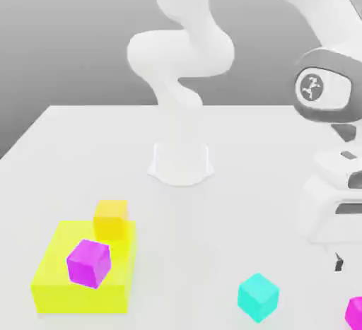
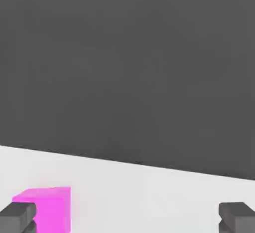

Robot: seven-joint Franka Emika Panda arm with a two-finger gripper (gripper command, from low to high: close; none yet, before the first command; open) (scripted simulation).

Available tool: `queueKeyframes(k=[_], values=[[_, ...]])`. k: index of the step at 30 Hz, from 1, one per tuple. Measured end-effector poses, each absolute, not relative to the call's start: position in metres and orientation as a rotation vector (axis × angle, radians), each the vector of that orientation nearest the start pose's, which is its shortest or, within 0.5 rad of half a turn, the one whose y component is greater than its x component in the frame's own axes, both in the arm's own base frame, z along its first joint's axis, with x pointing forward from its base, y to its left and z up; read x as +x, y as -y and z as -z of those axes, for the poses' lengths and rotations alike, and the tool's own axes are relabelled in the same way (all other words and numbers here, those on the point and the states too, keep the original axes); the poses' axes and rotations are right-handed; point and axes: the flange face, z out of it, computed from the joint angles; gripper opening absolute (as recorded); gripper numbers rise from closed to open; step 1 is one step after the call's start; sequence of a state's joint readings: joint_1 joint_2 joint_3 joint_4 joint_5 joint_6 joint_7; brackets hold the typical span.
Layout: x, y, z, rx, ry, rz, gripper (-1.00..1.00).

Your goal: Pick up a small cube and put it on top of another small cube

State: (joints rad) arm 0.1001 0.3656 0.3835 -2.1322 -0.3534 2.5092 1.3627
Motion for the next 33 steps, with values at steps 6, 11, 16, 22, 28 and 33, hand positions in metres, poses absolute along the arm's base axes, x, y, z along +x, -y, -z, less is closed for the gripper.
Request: queueKeyframes(k=[6, 11, 16, 22, 28, 33], values=[[0.491, -0.303, -0.163, -2.995, -0.943, 0.005, 0.0], [0.489, -0.304, -0.135, -2.995, -0.941, 0.001, -1.0], [0.49, -0.305, -0.146, -2.994, -0.942, 0.0, -1.0], [0.497, -0.245, -0.206, -3.001, -1.074, 0.03, -1.0], [0.494, -0.123, -0.242, -2.947, -1.384, 0.063, -1.0], [0.467, -0.019, -0.272, -2.811, -1.68, 0.059, -1.0]])
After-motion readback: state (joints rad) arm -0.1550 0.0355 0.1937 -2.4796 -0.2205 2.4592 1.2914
